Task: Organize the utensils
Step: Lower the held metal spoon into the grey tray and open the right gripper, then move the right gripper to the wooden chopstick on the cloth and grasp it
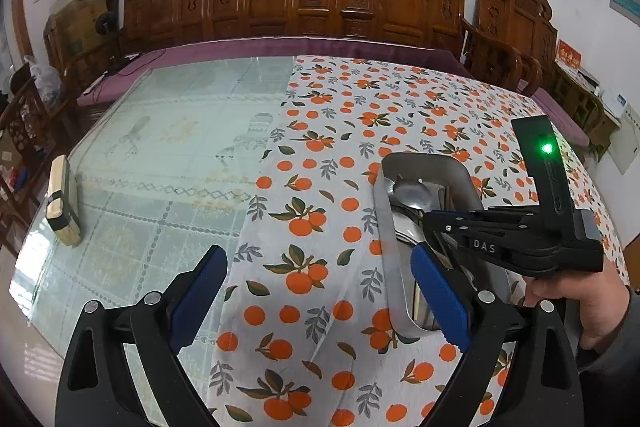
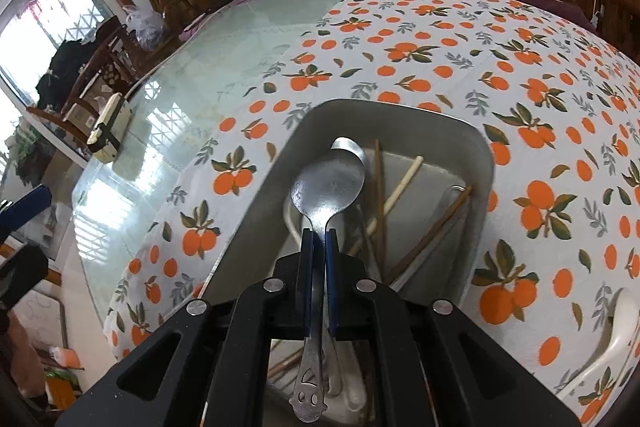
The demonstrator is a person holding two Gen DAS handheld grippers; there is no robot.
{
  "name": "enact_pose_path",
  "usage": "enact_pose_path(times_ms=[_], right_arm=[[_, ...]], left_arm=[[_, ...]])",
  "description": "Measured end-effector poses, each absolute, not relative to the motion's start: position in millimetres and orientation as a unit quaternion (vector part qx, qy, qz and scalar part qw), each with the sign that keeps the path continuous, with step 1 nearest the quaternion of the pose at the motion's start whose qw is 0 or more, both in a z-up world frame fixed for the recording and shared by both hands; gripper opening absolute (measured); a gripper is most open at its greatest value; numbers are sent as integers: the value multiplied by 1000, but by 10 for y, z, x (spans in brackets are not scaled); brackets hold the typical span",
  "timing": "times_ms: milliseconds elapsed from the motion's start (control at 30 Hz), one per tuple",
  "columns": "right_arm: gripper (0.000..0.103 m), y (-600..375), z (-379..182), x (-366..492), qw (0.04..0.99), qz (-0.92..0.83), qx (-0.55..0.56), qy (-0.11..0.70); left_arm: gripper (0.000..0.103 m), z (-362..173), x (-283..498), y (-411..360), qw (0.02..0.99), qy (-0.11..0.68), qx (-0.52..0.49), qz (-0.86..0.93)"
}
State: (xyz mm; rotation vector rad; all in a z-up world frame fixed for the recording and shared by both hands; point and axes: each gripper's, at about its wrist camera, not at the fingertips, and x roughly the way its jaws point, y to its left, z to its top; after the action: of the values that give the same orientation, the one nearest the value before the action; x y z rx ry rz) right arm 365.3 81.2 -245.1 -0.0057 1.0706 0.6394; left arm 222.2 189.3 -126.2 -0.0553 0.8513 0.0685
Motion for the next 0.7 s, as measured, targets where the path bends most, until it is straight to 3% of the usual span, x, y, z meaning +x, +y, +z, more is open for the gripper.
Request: enact_pose_path(times_ms=[333,700], right_arm=[[10,700,-2228,3550,821,319,0,474],[10,-225,-1788,3143,856,303,-22,418]], left_arm=[[90,-1234,2194,1794,911,410,-23,35],[90,-1208,2235,1236,916,402,-4,0]])
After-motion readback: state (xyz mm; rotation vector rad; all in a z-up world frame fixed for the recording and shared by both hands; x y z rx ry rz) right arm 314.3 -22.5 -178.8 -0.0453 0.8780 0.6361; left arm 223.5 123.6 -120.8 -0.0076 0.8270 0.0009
